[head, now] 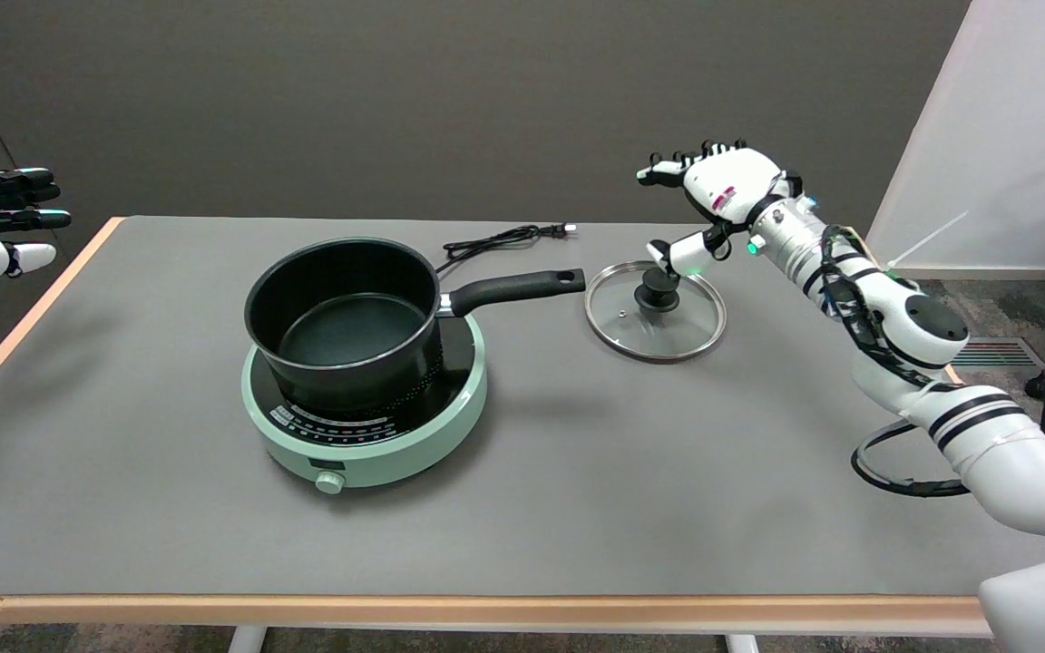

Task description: Pick up the pot lid.

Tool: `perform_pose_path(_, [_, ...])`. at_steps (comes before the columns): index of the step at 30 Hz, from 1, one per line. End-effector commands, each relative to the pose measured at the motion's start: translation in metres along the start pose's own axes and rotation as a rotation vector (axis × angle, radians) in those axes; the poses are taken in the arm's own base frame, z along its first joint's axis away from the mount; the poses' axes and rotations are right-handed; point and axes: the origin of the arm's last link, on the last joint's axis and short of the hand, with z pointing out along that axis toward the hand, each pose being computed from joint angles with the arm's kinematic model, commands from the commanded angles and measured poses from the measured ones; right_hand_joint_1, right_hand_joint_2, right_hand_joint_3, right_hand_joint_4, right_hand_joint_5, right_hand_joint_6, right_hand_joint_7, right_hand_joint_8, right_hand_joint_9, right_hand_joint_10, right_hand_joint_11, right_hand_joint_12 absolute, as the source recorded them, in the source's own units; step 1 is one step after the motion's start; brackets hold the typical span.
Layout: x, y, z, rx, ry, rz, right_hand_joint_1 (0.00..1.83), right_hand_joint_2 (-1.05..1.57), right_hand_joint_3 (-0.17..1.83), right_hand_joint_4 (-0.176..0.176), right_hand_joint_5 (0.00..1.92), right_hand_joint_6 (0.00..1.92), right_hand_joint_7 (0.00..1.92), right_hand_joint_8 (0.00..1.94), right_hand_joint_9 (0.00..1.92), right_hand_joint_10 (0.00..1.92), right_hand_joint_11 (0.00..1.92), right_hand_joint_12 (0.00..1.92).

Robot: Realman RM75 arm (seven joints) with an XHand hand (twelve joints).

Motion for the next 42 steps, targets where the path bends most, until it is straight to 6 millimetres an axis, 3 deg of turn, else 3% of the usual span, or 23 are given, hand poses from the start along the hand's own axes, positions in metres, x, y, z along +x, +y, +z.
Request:
perform_pose_path(1, [-0.030,-0.009,0.000,0.007,-0.075,0.028,0.58,0.55,0.89,0.107,0.37,0.18,0.52,0.19,0.58,0.31,0.39,0.68])
perform_pose_path(15, [-0.034,-0.030,-0.010,0.046,-0.079,0.075,0.52,0.54,0.86,0.106,0.37,0.18,0.53,0.20,0.58,0.31,0.39,0.70])
perform_pose_path(30, [-0.069,-0.022,-0.009,0.007,-0.178,0.099,0.63,0.52,0.92,0.120,0.39,0.17,0.56,0.19,0.59,0.36,0.40,0.73])
perform_pose_path(42, [-0.073,-0.013,-0.004,-0.019,-0.194,0.109,0.72,0.52,0.96,0.132,0.40,0.17,0.55,0.19,0.59,0.36,0.40,0.72])
